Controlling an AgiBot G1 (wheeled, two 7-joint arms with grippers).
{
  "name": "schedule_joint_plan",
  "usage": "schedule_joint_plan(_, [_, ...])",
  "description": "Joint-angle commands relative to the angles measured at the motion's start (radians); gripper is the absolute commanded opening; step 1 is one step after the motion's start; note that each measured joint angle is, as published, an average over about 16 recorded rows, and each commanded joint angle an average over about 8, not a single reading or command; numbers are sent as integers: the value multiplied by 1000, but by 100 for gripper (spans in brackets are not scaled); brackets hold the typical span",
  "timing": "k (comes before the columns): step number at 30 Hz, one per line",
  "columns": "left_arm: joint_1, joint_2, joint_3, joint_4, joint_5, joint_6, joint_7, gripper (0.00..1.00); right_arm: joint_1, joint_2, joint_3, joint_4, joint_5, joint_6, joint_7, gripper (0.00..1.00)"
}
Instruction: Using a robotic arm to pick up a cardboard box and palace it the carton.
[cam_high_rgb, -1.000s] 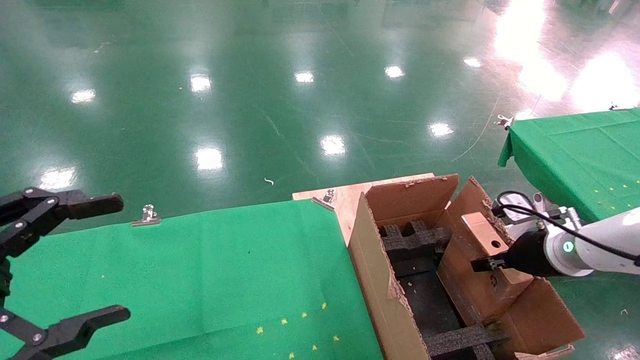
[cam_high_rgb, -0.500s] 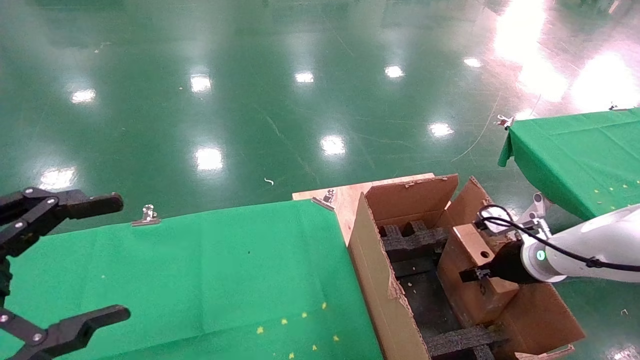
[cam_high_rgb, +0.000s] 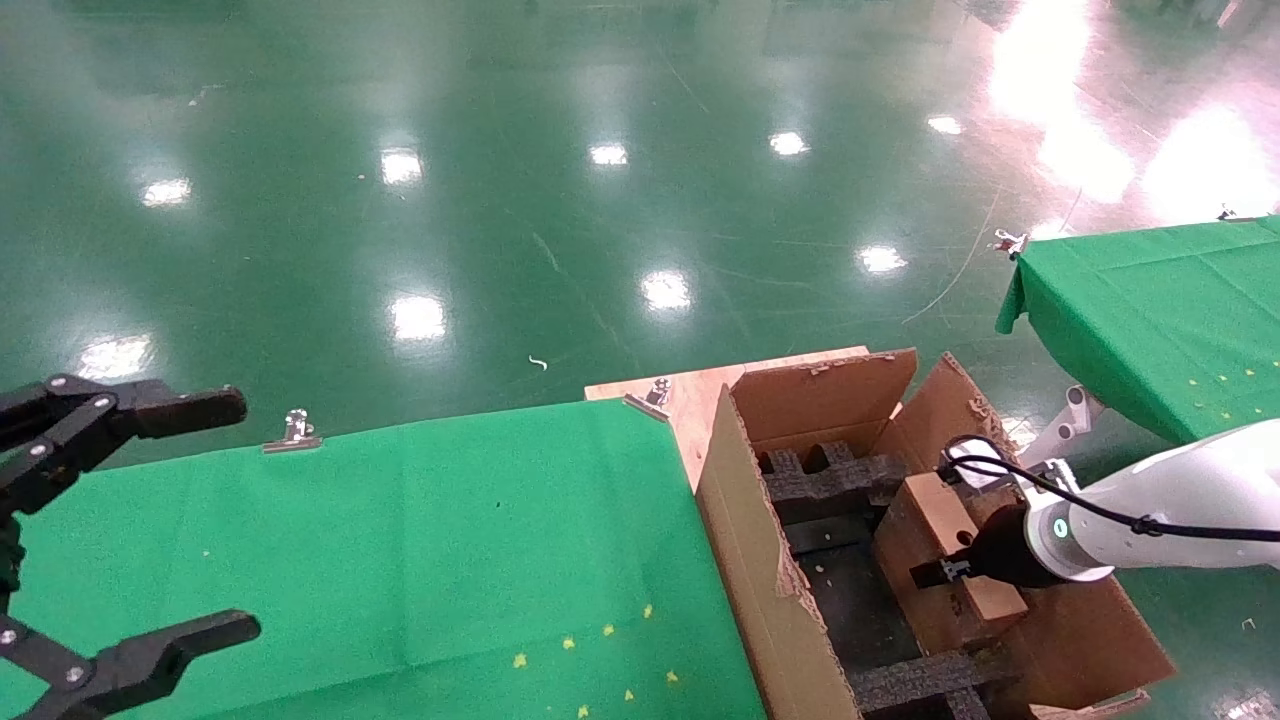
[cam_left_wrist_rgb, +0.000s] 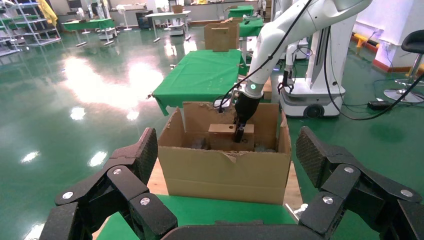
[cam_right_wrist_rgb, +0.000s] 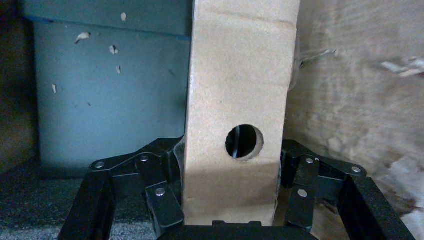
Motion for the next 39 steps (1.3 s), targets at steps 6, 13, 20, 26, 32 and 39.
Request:
schedule_joint_plan(6, [0, 0, 0, 0, 0, 0, 0, 100, -8, -9, 1, -20, 18, -1, -17, 100])
schedule_joint_plan(13, [0, 0, 0, 0, 0, 0, 0, 100, -3, -6, 2, -15, 12, -2, -13, 100])
schedule_joint_plan(20, [0, 0, 0, 0, 0, 0, 0, 100, 11, -9, 6, -20, 10, -7, -14, 100])
schedule_joint_plan(26, [0, 0, 0, 0, 0, 0, 0, 100, 29, -8, 8, -16, 8, -25, -12, 100])
schedule_joint_plan(32, [0, 0, 1, 0, 0, 0, 0, 100, 68, 7, 20, -1, 7, -42, -9, 100])
schedule_joint_plan(39, [0, 0, 1, 0, -1, 0, 1, 100, 179, 34, 64, 44, 22, -78, -41, 100])
